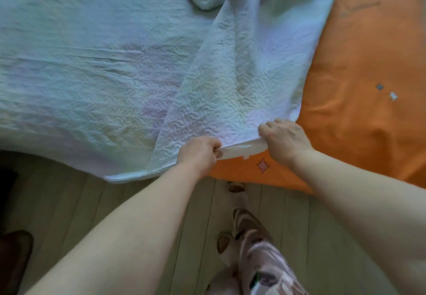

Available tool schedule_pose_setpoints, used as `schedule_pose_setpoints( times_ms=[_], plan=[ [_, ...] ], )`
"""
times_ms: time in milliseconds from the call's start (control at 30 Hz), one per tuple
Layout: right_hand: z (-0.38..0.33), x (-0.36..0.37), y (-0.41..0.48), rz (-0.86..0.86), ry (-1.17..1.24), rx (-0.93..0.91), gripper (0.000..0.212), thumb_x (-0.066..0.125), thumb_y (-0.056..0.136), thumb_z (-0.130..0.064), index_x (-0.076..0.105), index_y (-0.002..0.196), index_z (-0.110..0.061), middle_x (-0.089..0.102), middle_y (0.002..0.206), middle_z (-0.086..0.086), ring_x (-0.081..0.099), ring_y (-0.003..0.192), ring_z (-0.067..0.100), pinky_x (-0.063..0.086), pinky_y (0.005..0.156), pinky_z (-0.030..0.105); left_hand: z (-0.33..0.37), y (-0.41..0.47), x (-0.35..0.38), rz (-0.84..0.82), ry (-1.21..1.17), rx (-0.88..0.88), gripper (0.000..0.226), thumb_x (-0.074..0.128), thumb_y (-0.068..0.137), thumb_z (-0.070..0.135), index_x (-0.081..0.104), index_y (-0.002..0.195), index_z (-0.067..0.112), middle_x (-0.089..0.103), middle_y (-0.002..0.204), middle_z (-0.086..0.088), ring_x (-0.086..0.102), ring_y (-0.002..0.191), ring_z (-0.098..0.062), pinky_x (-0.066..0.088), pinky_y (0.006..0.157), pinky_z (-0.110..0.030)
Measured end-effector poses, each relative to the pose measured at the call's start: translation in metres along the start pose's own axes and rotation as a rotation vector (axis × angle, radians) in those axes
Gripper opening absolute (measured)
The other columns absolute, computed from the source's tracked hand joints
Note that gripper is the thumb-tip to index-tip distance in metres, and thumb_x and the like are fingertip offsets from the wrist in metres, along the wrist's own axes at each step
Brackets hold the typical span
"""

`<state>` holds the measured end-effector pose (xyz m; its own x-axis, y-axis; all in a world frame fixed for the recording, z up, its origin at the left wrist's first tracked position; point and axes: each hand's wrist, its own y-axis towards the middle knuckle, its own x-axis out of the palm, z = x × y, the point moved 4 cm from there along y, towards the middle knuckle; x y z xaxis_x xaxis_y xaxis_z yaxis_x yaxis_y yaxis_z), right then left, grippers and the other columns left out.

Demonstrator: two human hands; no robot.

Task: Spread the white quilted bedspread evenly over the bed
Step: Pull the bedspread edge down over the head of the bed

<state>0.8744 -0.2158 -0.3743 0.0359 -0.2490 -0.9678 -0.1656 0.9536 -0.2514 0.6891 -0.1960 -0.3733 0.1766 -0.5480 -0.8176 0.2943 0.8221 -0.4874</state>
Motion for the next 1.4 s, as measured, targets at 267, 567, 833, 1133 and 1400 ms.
schedule_pose_setpoints(
  times_ms=[267, 567, 833, 1133, 1400],
  plan=[
    [0.007, 0.003, -0.074, -0.106, -0.004, 0.074, 0.031, 0.046, 0.089, -0.003, 0.056, 0.114, -0.018, 0.063, 0.108, 0.003, 0.057, 0.103, 0.025, 0.040, 0.087, 0.032, 0.027, -0.052, 0.036, -0.076, 0.021, 0.009, 0.017, 0.052, 0.094, 0.025, 0.067, 0.101, 0.023, 0.066, 0.103, -0.006, 0.061, 0.102, -0.027, 0.042, 0.074, -0.032],
    [0.018, 0.024, -0.148, -0.376, 0.109, -0.048, 0.028, 0.054, 0.085, -0.011, 0.054, 0.112, -0.021, 0.057, 0.091, 0.003, 0.059, 0.095, 0.026, 0.036, 0.070, 0.031, 0.045, -0.081, 0.091, -0.241, 0.011, -0.084, 0.023, 0.053, 0.094, 0.023, 0.067, 0.111, 0.027, 0.064, 0.118, -0.004, 0.057, 0.114, -0.023, 0.046, 0.093, -0.037],
    [0.024, 0.038, -0.167, -0.409, 0.139, -0.071, 0.026, 0.056, 0.083, -0.013, 0.061, 0.108, -0.019, 0.050, 0.085, 0.003, 0.047, 0.081, 0.022, 0.033, 0.068, 0.030, 0.060, -0.080, 0.124, -0.279, 0.087, -0.136, 0.028, 0.051, 0.094, 0.016, 0.067, 0.115, 0.028, 0.064, 0.119, -0.005, 0.057, 0.113, -0.024, 0.047, 0.091, -0.035],
    [0.031, 0.066, -0.141, -0.411, 0.243, 0.004, 0.026, 0.053, 0.083, -0.014, 0.061, 0.106, -0.023, 0.062, 0.094, 0.001, 0.054, 0.085, 0.022, 0.036, 0.066, 0.030, 0.041, -0.065, 0.132, -0.226, 0.061, -0.187, 0.024, 0.046, 0.094, 0.014, 0.067, 0.102, 0.023, 0.064, 0.112, -0.008, 0.057, 0.107, -0.029, 0.049, 0.087, -0.038],
    [0.014, 0.049, -0.098, 0.058, 0.201, 0.136, 0.023, 0.051, 0.095, -0.023, 0.065, 0.114, -0.025, 0.059, 0.106, 0.001, 0.053, 0.098, 0.023, 0.041, 0.071, 0.034, 0.010, -0.041, 0.098, 0.027, 0.079, -0.346, 0.023, 0.043, 0.095, 0.021, 0.066, 0.098, 0.026, 0.065, 0.112, -0.011, 0.054, 0.113, -0.031, 0.042, 0.086, -0.036]
  ],
)
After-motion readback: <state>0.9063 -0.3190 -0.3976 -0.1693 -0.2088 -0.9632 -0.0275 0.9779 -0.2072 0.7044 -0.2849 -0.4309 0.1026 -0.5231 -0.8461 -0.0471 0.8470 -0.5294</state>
